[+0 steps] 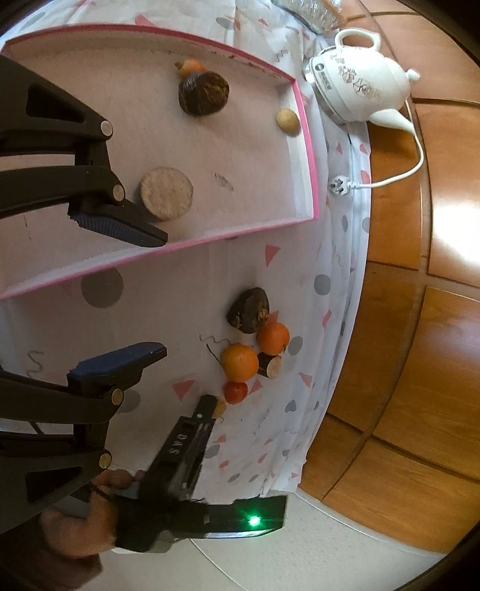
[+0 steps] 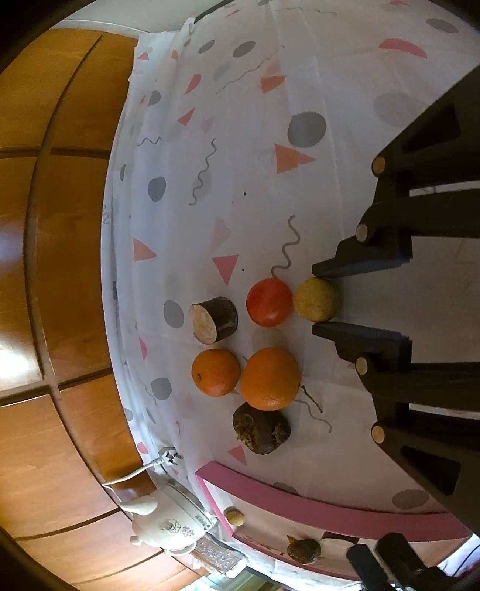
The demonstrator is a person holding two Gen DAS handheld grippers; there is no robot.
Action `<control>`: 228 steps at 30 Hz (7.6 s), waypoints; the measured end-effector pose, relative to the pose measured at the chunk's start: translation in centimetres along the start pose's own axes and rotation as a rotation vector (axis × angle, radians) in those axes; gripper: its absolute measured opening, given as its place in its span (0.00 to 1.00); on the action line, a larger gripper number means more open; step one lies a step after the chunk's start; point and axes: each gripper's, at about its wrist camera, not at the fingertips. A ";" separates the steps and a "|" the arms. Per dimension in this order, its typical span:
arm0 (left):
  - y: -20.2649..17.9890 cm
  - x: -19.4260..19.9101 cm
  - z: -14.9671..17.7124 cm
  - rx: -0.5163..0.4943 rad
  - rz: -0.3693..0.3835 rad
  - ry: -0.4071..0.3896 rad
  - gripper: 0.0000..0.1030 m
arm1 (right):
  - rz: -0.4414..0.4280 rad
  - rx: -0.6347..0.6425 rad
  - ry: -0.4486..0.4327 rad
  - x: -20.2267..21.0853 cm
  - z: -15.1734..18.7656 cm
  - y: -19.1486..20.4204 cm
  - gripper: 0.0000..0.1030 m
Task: Organize fruits
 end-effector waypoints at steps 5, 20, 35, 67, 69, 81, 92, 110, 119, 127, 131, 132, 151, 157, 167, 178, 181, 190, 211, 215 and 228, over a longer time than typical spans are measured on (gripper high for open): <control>-1.6 -1.5 -0.9 -0.001 0.028 0.023 0.52 | -0.003 0.022 0.003 0.9 1.1 -0.6 0.24; -7.2 -7.7 -3.9 0.009 0.051 0.091 0.49 | -0.004 0.041 -0.012 1.8 2.6 -1.5 0.24; -8.4 -12.8 -5.0 0.035 0.000 0.135 0.39 | -0.030 0.025 -0.020 1.8 2.7 -1.9 0.24; -5.1 -3.0 2.1 -0.087 -0.004 0.025 0.37 | 0.013 0.099 0.006 3.3 4.5 0.7 0.24; -4.7 -2.1 1.9 -0.082 -0.010 0.004 0.37 | 0.012 0.111 0.009 3.5 4.7 1.2 0.24; 0.3 1.7 -0.4 0.040 -0.025 -0.073 0.37 | -0.067 0.147 0.023 3.6 3.9 4.5 0.23; 8.5 3.9 -1.4 0.200 -0.142 -0.138 0.37 | -0.174 0.264 -0.037 4.4 0.3 9.7 0.23; 11.8 5.2 -1.7 0.252 -0.243 -0.192 0.39 | -0.287 0.364 -0.090 2.5 -7.1 17.2 0.23; 12.2 5.8 -1.7 0.272 -0.249 -0.213 0.51 | -0.319 0.324 -0.085 1.3 -8.3 18.8 0.35; 11.5 6.2 -1.5 0.262 -0.238 -0.223 0.52 | -0.292 0.292 -0.099 2.7 -6.7 17.6 0.35; 10.6 6.4 -1.4 0.233 -0.224 -0.228 0.52 | -0.267 0.244 -0.099 3.2 -5.5 15.7 0.35; 10.3 6.4 -1.3 0.225 -0.221 -0.227 0.52 | -0.259 0.232 -0.096 3.3 -5.2 15.3 0.36; 5.4 5.2 0.4 0.081 -0.175 -0.176 0.52 | -0.163 0.124 -0.079 4.3 -0.9 9.1 0.35; 4.5 4.8 0.7 0.053 -0.164 -0.156 0.52 | -0.127 0.085 -0.069 4.3 0.0 7.1 0.35; 3.1 3.9 0.9 0.012 -0.145 -0.127 0.52 | -0.068 0.001 -0.037 3.8 1.8 3.2 0.35; 1.3 2.7 0.4 -0.023 -0.122 -0.095 0.52 | -0.047 -0.042 -0.025 3.4 2.3 1.2 0.35; 0.9 2.3 0.2 -0.030 -0.118 -0.090 0.52 | -0.048 -0.044 -0.022 3.2 2.4 1.1 0.35; -0.3 1.3 -0.6 -0.041 -0.107 -0.075 0.52 | -0.047 -0.057 -0.010 2.8 2.5 0.4 0.35; -2.4 -0.4 -0.7 -0.084 -0.110 -0.058 0.54 | -0.028 -0.036 -0.019 2.5 1.9 0.3 0.35; -2.6 -0.9 -0.9 -0.087 -0.110 -0.047 0.54 | -0.025 -0.027 -0.028 2.4 1.4 0.3 0.35; -3.0 -2.5 -1.2 -0.083 -0.097 -0.013 0.54 | -0.009 0.029 -0.058 0.4 -1.4 -0.1 0.43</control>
Point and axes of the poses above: each gripper's, at about its wrist camera, not at the fingertips, and x roughly against the way its jaws point, y to its left, z to its underside, and after that the axes turned 14 degrees about x, right-handed
